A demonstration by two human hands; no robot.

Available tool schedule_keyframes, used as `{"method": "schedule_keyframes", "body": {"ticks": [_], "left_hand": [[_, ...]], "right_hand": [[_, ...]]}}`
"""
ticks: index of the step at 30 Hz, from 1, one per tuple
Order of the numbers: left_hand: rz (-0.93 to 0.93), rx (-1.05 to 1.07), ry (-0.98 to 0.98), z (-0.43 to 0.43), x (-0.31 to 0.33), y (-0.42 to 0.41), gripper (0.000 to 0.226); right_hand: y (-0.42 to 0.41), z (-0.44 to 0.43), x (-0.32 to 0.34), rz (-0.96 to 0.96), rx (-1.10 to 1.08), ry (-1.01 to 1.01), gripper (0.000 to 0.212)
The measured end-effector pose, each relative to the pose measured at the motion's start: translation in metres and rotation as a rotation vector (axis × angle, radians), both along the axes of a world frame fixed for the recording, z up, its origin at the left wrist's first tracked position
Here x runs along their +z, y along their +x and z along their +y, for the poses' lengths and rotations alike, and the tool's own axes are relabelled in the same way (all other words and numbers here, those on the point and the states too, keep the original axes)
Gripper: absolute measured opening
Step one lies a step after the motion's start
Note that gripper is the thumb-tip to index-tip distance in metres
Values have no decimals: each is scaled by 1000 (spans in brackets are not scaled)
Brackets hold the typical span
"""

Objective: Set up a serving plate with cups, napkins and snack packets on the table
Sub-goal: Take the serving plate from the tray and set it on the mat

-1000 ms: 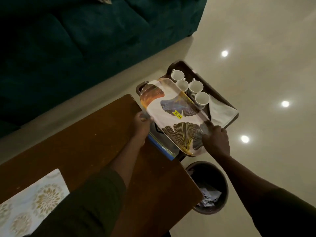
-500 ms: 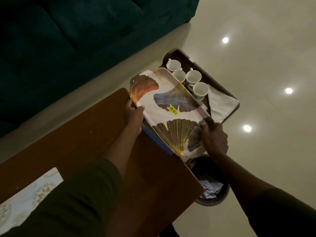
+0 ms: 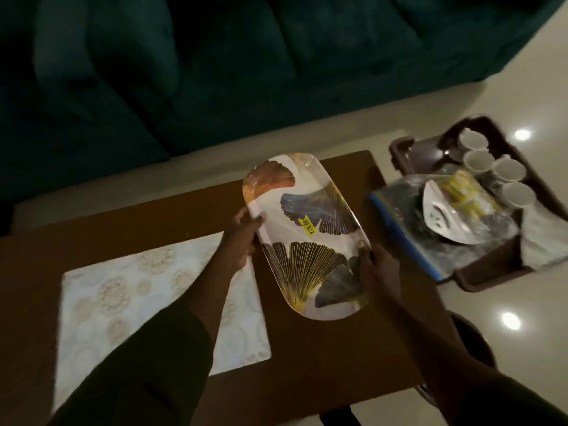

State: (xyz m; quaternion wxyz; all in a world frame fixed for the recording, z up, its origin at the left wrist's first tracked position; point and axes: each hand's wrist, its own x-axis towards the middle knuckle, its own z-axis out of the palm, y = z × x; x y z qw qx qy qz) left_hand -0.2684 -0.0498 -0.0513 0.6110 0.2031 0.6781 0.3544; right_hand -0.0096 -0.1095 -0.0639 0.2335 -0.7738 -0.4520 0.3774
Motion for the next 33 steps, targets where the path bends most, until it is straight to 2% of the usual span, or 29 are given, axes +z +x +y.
{"method": "schedule_keyframes", "body": {"ticks": [3, 5, 9, 14, 17, 19, 23, 26, 29, 33], "left_hand": [[-101, -131, -92, -57, 3, -80, 54], [-105, -142, -111, -89, 4, -132, 56], [2, -34, -100, -146, 9, -230, 52], [164, 5, -160, -228, 9, -325, 46], [199, 19, -178, -263, 5, -365, 28], [289, 95, -203, -283, -1, -394, 24], [615, 177, -232, -314, -15, -437, 26], [839, 208, -226, -323, -26, -456, 22], [901, 261, -226, -325, -38, -471, 22], [874, 282, -271, -321, -54, -482, 28]], "right_hand": [[-87, -15, -1, 46, 5, -34, 29], [-143, -29, -3, 42, 50, -27, 30], [-231, -61, -9, 74, 321, -58, 34], [-322, -83, -9, 75, 554, -41, 21], [-376, -100, -11, 123, 634, -141, 34], [-410, -116, -16, 107, 710, -163, 29], [-464, -144, -27, 114, 743, -192, 19], [-497, -155, -36, 133, 748, -213, 19], [-520, -157, -44, 121, 779, -210, 25], [-532, -155, -54, 122, 763, -242, 29]]}}
